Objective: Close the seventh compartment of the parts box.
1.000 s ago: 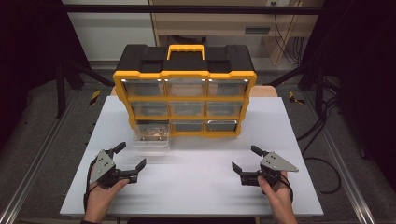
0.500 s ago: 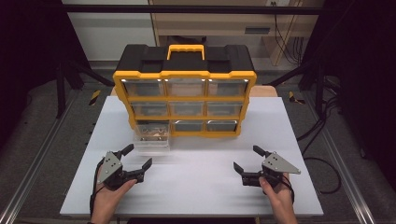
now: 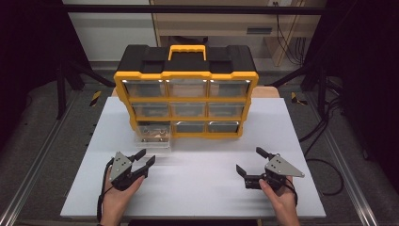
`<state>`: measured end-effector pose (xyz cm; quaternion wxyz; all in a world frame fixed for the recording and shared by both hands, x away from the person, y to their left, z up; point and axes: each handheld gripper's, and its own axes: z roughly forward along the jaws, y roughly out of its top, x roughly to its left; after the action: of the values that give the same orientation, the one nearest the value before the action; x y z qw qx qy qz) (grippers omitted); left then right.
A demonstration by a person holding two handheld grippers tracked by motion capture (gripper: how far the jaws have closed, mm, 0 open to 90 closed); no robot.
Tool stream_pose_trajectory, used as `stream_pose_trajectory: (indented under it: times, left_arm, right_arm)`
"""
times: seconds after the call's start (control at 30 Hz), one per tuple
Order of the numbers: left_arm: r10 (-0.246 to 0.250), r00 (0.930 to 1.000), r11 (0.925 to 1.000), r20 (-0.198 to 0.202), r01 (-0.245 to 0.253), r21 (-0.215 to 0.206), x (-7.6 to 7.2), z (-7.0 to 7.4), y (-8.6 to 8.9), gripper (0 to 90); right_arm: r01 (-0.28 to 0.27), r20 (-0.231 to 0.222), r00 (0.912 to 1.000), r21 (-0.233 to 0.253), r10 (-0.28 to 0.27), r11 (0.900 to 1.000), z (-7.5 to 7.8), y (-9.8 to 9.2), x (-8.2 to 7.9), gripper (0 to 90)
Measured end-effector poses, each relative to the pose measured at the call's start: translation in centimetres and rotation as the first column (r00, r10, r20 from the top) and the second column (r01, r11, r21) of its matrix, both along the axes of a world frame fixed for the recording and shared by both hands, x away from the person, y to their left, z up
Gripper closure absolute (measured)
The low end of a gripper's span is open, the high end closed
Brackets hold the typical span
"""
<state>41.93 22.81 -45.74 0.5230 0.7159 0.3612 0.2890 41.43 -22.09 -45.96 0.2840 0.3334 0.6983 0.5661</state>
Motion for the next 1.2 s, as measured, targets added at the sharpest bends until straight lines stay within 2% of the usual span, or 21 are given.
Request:
stream_pose_trajectory:
  times: [0.07, 0.27, 0.5, 0.77, 1.2]
  left_arm:
    - [-0.003, 0.9999, 1.0000, -0.010, 0.003, -0.001, 0.2, -0.1, -0.3, 61.8]
    - [0.013, 0.9981, 0.9998, -0.061, -0.012, 0.014, 0.8, -0.5, -1.0, 75.9]
    - [0.028, 0.9933, 0.9987, -0.112, -0.023, 0.046, 1.2, -0.8, -1.4, 86.4]
    - [0.066, 0.9870, 0.9959, -0.147, -0.056, 0.072, 1.9, -1.2, -1.6, 89.2]
    - [0.101, 0.9820, 0.9927, -0.160, -0.089, 0.081, 3.2, -1.5, -2.3, 89.2]
  right_arm:
    - [-0.002, 0.005, 1.0000, -0.015, 0.002, 1.000, 0.0, 0.0, -0.1, 3.0]
    - [-0.005, 0.014, 0.9999, -0.018, 0.005, 1.000, 0.0, 0.1, -0.2, 3.0]
    - [0.000, 0.016, 0.9999, -0.021, 0.000, 1.000, 0.1, 0.1, -0.3, 3.0]
    - [-0.002, 0.011, 0.9999, -0.018, 0.002, 1.000, 0.1, 0.2, -0.6, 3.0]
    - [0.001, 0.017, 0.9999, -0.014, -0.001, 1.000, 0.0, 0.0, -0.5, 3.0]
